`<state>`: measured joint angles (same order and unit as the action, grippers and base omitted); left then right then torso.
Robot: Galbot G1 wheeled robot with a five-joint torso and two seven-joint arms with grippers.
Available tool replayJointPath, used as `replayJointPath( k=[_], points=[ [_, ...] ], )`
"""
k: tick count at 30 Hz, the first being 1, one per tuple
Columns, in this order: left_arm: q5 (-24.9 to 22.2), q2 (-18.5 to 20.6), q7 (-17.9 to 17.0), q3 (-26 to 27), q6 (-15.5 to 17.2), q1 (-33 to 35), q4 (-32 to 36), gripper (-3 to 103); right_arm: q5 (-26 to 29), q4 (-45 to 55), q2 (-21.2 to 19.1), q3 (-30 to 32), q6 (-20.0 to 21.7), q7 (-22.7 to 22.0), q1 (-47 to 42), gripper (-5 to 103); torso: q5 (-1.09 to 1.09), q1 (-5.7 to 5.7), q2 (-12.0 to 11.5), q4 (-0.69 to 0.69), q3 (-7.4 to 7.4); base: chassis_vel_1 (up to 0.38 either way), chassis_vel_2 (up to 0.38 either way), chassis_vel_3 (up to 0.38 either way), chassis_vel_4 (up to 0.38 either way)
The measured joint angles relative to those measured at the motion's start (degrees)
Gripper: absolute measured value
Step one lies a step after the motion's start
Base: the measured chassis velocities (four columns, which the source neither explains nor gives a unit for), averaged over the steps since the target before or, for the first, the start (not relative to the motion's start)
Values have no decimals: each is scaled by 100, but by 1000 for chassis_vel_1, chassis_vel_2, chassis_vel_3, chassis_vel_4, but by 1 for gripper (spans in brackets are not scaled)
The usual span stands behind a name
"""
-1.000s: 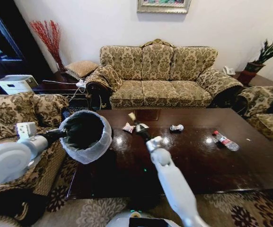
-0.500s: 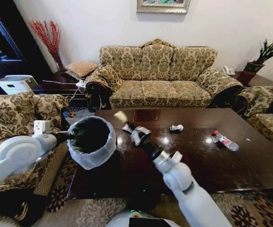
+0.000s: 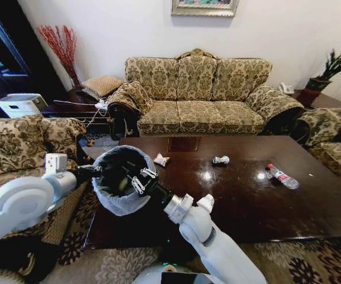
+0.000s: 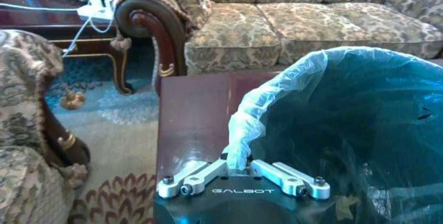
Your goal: Move to the front of the table and place the trash on the table into the trash bin.
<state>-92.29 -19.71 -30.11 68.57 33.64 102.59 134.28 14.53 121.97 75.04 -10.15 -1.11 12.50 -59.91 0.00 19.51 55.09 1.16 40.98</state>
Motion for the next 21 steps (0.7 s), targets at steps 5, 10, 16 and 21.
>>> replayJointPath(
  k=[5, 10, 16, 21],
  points=[
    [222, -90, 53, 23, -111, -53, -318, 0, 240, 334, -35, 689, -190, 148, -239, 52, -1, 0, 0, 0, 0, 0, 0, 0, 0],
    [272, -217, 135, 265, -180, -54, -484, 0, 456, -176, -179, 2084, -273, 404, -540, 74, 2, 0, 0, -1, 0, 0, 0, 0, 0],
    [322, -350, 157, 234, -202, -48, -346, 0, 267, -1230, -48, 2564, -262, -129, -516, 91, 1, 0, 0, -2, 1, -35, 0, 6, -9],
    [335, -419, 174, 208, -218, -27, -163, 0, 187, -2112, 206, 2334, -143, -712, -224, 100, 1, -1, 0, -1, 0, -57, 50, 65, -58]
  ],
)
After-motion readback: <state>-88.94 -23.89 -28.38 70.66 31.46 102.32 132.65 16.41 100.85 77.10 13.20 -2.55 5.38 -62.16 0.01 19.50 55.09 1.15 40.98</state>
